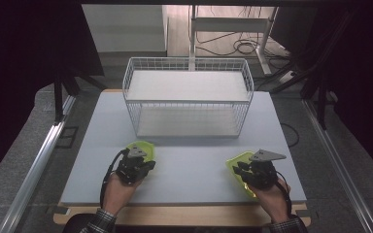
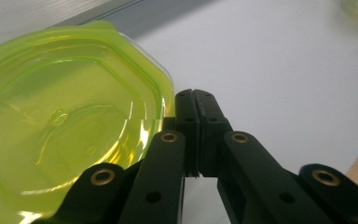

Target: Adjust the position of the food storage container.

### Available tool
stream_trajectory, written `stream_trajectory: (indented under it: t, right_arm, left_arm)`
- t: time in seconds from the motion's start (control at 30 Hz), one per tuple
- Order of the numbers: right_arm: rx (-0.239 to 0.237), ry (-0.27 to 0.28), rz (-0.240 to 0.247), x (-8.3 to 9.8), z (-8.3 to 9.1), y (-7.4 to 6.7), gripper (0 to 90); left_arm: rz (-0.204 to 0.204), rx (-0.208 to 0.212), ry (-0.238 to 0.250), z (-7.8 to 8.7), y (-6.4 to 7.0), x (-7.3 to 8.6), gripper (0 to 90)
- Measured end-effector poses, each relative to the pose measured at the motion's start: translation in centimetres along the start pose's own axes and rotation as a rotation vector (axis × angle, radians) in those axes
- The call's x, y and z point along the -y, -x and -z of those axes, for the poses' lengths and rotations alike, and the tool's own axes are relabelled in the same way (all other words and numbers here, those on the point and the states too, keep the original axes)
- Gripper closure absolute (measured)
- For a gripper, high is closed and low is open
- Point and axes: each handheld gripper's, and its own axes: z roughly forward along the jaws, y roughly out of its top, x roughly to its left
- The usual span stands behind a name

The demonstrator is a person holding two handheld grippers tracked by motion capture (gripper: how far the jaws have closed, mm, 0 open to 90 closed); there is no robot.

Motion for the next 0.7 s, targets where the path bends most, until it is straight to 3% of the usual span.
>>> stream_trajectory:
  t: [0.1, 0.23, 0.4, 0.7]
  right_arm:
    - [0.0, -0.001, -0.001, 0.0, 0.0, 0.0, 70.3]
    - [-0.001, 0.0, 0.0, 0.0, -0.1, -0.1, 70.2]
    - [0.007, 0.008, -0.01, 0.0, 0.2, 0.2, 69.9]
    - [0.03, 0.015, -0.036, 0.2, 1.2, 1.2, 72.4]
  left_arm:
    - [-0.031, -0.001, 0.01, -0.3, 0.5, -1.1, 89.1]
    - [-0.076, -0.034, 0.006, -1.4, 1.0, -2.8, 89.0]
    - [-0.067, -0.076, -0.043, -2.6, 0.2, -3.0, 89.5]
    - [-0.009, -0.1, -0.048, -1.5, -1.5, -1.6, 89.7]
